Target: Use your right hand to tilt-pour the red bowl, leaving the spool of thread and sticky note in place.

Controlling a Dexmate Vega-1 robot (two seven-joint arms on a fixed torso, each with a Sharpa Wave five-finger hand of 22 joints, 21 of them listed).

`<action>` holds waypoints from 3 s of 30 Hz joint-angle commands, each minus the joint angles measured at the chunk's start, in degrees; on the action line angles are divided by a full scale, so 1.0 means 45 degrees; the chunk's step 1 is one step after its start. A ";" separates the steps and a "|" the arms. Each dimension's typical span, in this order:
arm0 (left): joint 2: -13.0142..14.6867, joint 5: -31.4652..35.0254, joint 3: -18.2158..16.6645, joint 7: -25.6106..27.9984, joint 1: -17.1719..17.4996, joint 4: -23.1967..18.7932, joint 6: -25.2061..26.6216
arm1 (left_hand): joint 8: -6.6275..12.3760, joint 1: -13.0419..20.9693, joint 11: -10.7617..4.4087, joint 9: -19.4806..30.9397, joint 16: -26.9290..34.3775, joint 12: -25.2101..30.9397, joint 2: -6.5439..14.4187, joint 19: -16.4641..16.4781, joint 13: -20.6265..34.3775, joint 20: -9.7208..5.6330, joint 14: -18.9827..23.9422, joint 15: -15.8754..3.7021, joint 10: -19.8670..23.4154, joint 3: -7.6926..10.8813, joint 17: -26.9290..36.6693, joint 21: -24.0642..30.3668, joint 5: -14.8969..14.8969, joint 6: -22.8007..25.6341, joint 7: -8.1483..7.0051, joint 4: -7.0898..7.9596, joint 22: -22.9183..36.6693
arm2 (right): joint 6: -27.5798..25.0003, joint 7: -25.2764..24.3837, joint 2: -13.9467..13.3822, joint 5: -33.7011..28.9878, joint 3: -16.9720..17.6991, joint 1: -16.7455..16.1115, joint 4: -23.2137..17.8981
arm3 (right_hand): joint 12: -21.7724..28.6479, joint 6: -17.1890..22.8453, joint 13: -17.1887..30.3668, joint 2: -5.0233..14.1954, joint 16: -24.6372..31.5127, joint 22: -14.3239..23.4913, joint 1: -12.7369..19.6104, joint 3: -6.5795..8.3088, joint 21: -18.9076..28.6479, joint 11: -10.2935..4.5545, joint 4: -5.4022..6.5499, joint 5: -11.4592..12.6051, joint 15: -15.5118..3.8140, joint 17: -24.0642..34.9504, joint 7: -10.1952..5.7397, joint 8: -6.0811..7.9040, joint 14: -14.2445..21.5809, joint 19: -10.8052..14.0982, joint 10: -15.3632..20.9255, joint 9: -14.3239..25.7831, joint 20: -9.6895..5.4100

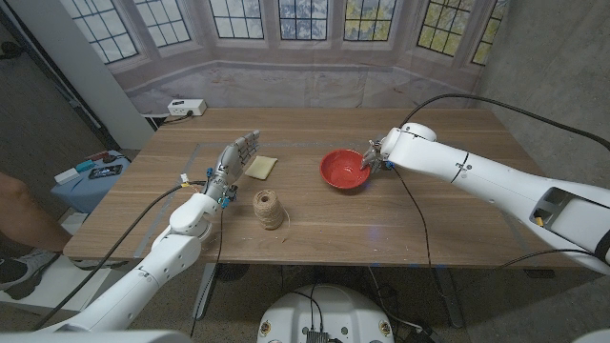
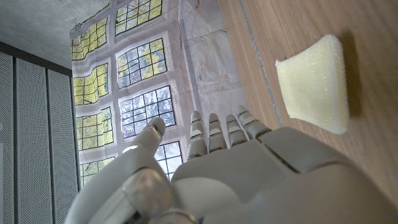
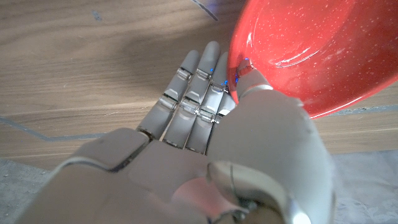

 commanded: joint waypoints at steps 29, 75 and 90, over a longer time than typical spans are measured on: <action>-0.0081 -0.0031 0.0041 -0.0058 0.0014 0.0099 -0.0105 | 0.0114 0.0134 0.0012 0.0037 0.0025 -0.0017 0.0003 -0.0014 0.0078 0.0013 -0.0035 0.0078 0.0070 0.0016 0.0042 -0.0037 0.0047 0.0299 0.0058 0.0092 0.0030 | -0.0237 0.0902 -0.0023 0.0442 -0.0841 0.0850 0.0328 | -0.0769 -0.1334 -0.0705 -0.0185 -0.0498 -0.0044 -0.0928 -0.0464 -0.0026 0.0659 0.0357 -0.0123 0.0219 -0.0089 0.0592 -0.0934 -0.0482 -0.0504 -0.0693 -0.0130 0.0602; -0.0089 -0.0005 0.0036 -0.0121 -0.0147 0.0212 -0.0132 | 0.0121 0.0196 0.0129 0.0064 -0.0023 -0.0261 -0.0013 -0.0109 0.0082 0.0052 -0.0288 0.0207 -0.0696 -0.0047 0.0037 -0.0057 0.0050 0.0528 0.0051 0.0062 0.0028 | -0.0143 0.1559 -0.0103 0.0765 -0.1038 0.1490 0.0746 | -0.1257 -0.2643 -0.0952 -0.0336 -0.0926 -0.0069 -0.1535 -0.0822 -0.0315 0.1137 0.0328 -0.0061 0.0776 -0.0401 0.0903 -0.1770 -0.1317 -0.1158 -0.1582 -0.0390 0.1126; -0.0047 -0.0030 0.0002 -0.0157 -0.0143 0.0256 -0.0137 | 0.0085 0.0228 0.0142 0.0071 -0.0013 -0.0256 -0.0012 -0.0126 0.0082 0.0015 -0.0318 0.0210 -0.0780 -0.0065 0.0034 -0.0058 0.0053 0.0485 0.0030 0.0036 0.0027 | -0.0164 0.1405 -0.0312 0.0980 -0.0503 0.1275 0.0248 | -0.1676 -0.3283 -0.1183 -0.0322 -0.1167 -0.0080 -0.1653 -0.0840 -0.0473 0.1494 0.0282 -0.0033 0.1122 -0.0705 0.1071 -0.1925 -0.1675 -0.1430 -0.2224 -0.0550 0.1365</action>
